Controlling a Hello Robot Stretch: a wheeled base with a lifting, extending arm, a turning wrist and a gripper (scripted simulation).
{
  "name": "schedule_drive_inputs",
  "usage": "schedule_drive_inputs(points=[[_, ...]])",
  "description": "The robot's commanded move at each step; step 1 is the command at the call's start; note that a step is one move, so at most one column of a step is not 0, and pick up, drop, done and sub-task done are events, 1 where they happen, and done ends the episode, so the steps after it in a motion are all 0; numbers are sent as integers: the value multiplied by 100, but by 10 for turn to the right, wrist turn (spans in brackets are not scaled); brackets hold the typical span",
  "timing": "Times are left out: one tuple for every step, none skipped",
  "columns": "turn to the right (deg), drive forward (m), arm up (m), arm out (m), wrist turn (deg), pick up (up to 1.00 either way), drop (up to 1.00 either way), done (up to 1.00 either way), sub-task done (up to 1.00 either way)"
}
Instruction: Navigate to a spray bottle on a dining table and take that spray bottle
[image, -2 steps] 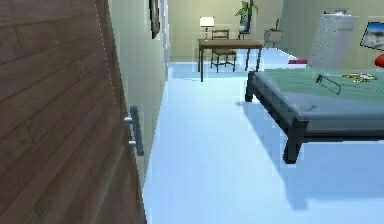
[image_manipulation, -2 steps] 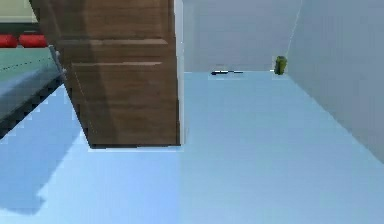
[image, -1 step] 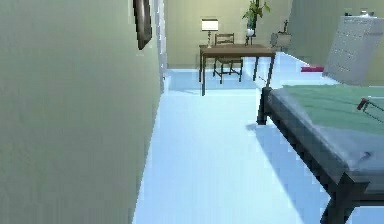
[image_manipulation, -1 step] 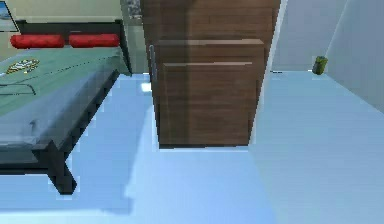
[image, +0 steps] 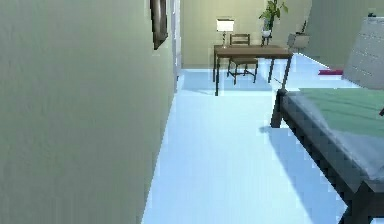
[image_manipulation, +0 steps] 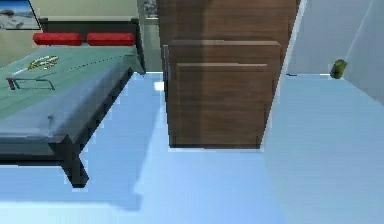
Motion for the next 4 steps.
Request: schedule_drive_inputs(points=[[0, 20, 0, 0, 0, 0, 0, 0, 0], [0, 100, 0, 0, 0, 0, 0, 0, 0], [0, 100, 0, 0, 0, 0, 0, 0, 0], [-30, 0, 0, 0, 0, 0, 0, 0, 0]])
